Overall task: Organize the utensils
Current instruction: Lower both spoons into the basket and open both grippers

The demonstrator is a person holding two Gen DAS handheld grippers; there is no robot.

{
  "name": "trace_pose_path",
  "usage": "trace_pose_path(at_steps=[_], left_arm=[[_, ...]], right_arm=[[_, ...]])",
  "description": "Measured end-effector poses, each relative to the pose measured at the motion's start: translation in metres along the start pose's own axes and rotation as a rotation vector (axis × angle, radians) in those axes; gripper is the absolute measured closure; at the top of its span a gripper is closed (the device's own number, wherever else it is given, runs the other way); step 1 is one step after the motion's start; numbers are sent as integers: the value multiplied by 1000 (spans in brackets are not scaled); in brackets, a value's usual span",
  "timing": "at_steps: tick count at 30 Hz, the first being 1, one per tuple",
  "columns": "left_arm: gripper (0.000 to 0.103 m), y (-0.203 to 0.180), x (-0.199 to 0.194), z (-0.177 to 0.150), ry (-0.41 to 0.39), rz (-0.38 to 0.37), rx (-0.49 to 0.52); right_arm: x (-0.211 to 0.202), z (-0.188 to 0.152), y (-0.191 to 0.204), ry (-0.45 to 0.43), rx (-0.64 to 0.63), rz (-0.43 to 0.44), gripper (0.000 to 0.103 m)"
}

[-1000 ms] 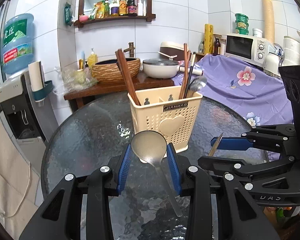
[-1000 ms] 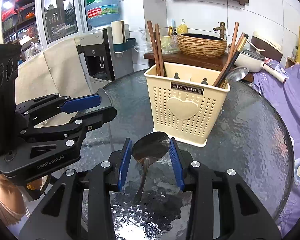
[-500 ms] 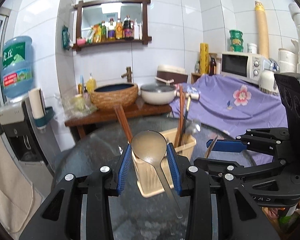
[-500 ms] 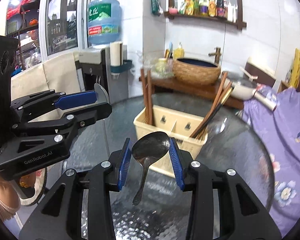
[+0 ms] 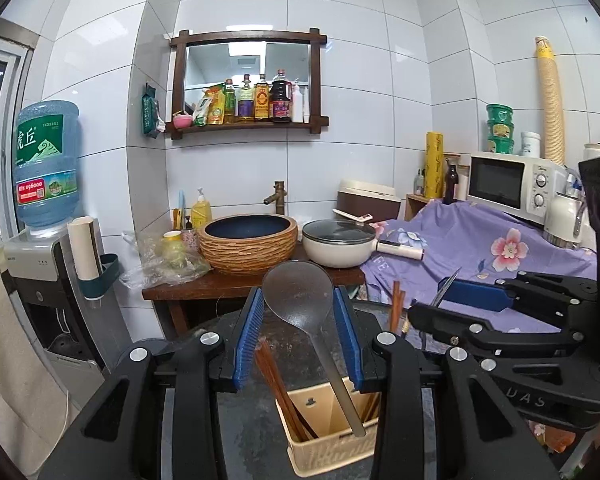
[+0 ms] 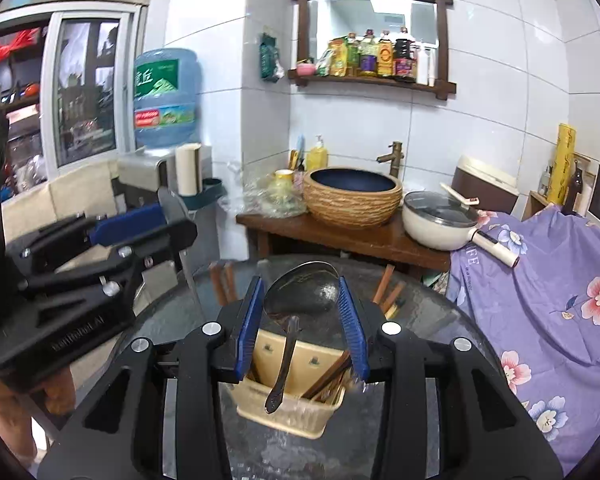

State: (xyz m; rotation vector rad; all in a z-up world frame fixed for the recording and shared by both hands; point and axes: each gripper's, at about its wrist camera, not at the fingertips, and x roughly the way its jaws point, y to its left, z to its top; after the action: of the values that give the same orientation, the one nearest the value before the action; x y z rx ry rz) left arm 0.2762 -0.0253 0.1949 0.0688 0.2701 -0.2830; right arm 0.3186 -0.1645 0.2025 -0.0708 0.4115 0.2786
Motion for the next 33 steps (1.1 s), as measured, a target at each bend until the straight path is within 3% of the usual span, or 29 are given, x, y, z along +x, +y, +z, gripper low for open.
trace_pose_path(at_steps=[5, 14, 26, 33], left_arm=[[68, 8, 24, -2, 32, 23, -23], [68, 17, 54, -28, 80, 40, -40], [67, 6, 52, -59, 34, 49, 18], [67, 3, 57, -78, 55, 34, 31]], right_arm=[[22, 2, -9, 15, 24, -21, 64], [54, -28, -14, 45, 39, -37, 64], [75, -66, -15, 93, 49, -42, 64], [77, -78, -11, 103, 34, -41, 64]])
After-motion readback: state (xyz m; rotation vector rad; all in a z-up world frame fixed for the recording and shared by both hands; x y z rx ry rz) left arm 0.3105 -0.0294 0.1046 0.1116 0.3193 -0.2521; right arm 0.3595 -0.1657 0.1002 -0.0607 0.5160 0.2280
